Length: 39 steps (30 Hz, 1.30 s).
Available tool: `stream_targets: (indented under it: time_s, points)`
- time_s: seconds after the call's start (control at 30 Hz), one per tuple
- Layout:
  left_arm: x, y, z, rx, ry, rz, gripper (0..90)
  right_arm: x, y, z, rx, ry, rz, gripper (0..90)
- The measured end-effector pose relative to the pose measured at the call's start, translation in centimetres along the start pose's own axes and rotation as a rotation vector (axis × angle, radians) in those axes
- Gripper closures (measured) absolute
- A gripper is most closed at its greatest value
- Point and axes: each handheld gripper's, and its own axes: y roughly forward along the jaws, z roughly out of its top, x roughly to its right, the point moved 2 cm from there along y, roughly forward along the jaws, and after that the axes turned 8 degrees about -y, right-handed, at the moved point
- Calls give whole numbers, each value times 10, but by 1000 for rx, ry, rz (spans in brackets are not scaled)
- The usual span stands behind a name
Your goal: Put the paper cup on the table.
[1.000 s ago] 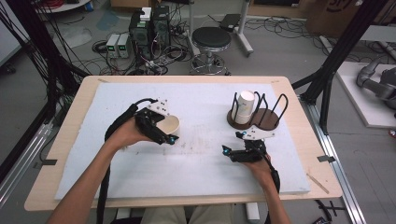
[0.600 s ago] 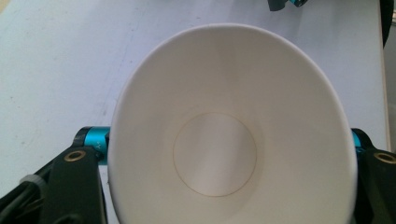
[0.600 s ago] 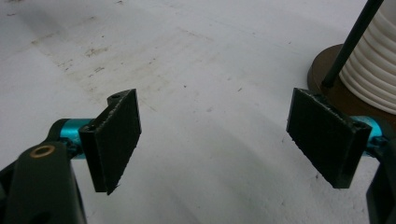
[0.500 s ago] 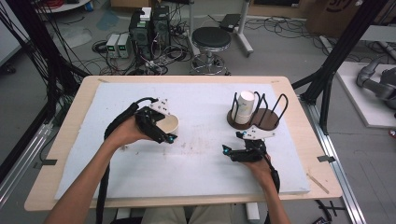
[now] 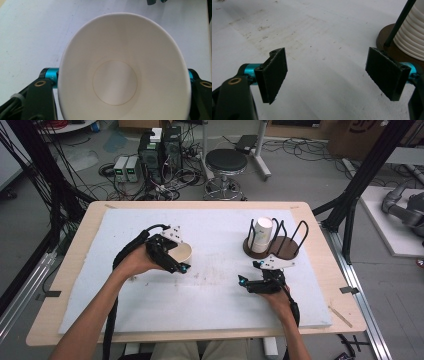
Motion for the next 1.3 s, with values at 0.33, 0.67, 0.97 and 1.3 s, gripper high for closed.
stream_targets:
  time_s: [0.33, 0.67, 0.97, 1.3]
  points:
    - [-1, 2, 0, -7, 5, 3, 295, 0, 0, 0, -5, 1, 1, 181]
    - [-1, 17, 4, -30, 3, 2, 295, 0, 1, 0, -6, -1, 1, 182]
    - [-2, 34, 7, -61, 9, 4, 295, 0, 1, 0, -2, -6, -1, 182]
    - [-6, 57, 8, -99, 10, -4, 295, 0, 0, 0, -3, 1, -1, 182]
